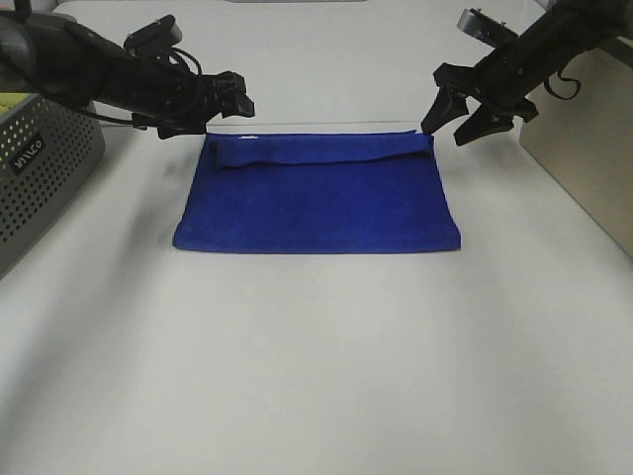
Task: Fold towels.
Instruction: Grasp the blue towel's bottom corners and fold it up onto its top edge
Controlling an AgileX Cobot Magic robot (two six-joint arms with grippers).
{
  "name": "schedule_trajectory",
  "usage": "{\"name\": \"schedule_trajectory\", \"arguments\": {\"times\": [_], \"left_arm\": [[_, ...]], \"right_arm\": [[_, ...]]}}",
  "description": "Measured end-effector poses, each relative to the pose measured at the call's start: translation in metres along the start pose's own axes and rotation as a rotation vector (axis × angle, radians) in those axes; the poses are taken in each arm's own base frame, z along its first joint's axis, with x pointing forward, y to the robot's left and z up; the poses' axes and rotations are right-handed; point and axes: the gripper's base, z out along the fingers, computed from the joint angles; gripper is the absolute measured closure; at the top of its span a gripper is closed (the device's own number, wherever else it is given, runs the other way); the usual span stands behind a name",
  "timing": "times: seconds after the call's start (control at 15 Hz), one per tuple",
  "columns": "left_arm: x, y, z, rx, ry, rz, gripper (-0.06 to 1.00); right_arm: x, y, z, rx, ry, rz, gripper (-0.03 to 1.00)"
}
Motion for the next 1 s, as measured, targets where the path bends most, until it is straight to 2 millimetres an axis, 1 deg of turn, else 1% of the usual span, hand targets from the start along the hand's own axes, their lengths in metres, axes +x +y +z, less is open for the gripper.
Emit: {"name": "schedule_trajectory", "arguments": {"times": [0.07,0.13,0.27,0.33,0.47,0.67,0.8,0.93,1.0], "left_arm": [[-0.004,0.000,-0.010,0.028,0.052,-0.049,0.16],[-0.006,0.005,-0.018,0.031,0.103,-0.090,0.16],[0.002,0.019,-0.027,-0.008,0.255,-0.141,0.16],[0.009,0.023,-0.029,-0.028,0.335,-0.149,0.16],[0.017,0.023,-0.033,-0.039,0.440,-0.178,0.17],[0.024,0.022,-0.036,-0.043,0.517,-0.169,0.20],[0.025,0.023,-0.036,-0.045,0.534,-0.167,0.20],[0.034,0.025,-0.030,-0.054,0.569,-0.189,0.20],[0.044,0.027,-0.022,-0.059,0.604,-0.197,0.20]], "right_arm": [[0.004,0.000,-0.002,0.012,0.049,0.016,0.31],[0.006,-0.002,-0.002,0.032,0.065,0.042,0.30],[0.012,-0.007,0.003,0.055,0.096,0.109,0.30],[0.018,-0.008,0.007,0.055,0.122,0.132,0.30],[0.035,-0.010,0.010,0.057,0.189,0.159,0.30],[0.063,-0.009,0.012,0.046,0.285,0.178,0.30],[0.074,-0.011,0.016,0.043,0.324,0.190,0.29],[0.082,-0.013,0.021,0.030,0.351,0.208,0.29],[0.084,-0.012,0.023,0.018,0.359,0.216,0.29]]}}
